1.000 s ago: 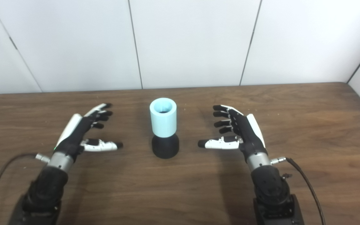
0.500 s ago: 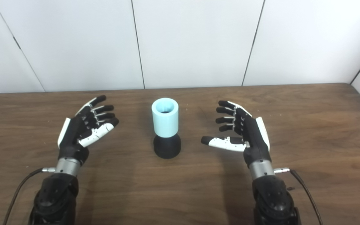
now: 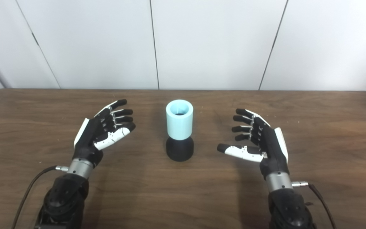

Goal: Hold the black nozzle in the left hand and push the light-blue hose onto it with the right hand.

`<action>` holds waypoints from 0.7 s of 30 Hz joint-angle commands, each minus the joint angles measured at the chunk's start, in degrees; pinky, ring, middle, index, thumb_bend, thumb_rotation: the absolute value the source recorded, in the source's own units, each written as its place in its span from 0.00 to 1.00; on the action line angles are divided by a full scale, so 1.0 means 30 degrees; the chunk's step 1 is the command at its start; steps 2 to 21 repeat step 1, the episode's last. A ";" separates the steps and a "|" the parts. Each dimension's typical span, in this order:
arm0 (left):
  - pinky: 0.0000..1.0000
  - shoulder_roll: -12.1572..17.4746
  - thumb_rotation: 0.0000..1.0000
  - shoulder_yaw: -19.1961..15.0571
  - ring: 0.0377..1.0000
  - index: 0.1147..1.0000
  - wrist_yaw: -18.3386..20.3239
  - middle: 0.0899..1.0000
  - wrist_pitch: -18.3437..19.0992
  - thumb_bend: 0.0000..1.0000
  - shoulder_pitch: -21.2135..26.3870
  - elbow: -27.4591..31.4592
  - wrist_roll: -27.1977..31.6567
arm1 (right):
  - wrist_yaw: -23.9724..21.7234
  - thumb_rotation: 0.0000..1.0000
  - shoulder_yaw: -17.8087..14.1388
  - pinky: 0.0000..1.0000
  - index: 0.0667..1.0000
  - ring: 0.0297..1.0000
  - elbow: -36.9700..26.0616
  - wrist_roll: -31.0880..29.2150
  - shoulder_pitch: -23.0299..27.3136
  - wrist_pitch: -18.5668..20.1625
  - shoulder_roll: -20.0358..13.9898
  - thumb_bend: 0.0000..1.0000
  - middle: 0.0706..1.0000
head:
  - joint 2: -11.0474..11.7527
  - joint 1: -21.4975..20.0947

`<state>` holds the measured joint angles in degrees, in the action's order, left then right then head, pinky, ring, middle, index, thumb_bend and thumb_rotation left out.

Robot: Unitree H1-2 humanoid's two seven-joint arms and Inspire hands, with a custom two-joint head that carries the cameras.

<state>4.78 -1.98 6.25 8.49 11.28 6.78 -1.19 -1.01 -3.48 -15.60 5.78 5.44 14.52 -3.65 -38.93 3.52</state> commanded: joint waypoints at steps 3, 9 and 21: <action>0.59 0.0477 0.27 0.0082 0.69 0.71 0.0335 0.70 -0.0905 0.56 0.0440 0.0696 0.0356 | 0.0137 0.14 -0.0055 0.54 0.74 0.62 -0.0810 -0.0190 0.0403 -0.1020 -0.0145 0.75 0.72 | 0.0007 -0.0070; 0.59 0.0477 0.27 0.0082 0.69 0.71 0.0335 0.70 -0.0905 0.56 0.0440 0.0696 0.0356 | 0.0137 0.14 -0.0055 0.54 0.74 0.62 -0.0810 -0.0190 0.0403 -0.1020 -0.0145 0.75 0.72 | 0.0007 -0.0070; 0.59 0.0477 0.27 0.0082 0.69 0.71 0.0335 0.70 -0.0905 0.56 0.0440 0.0696 0.0356 | 0.0137 0.14 -0.0055 0.54 0.74 0.62 -0.0810 -0.0190 0.0403 -0.1020 -0.0145 0.75 0.72 | 0.0007 -0.0070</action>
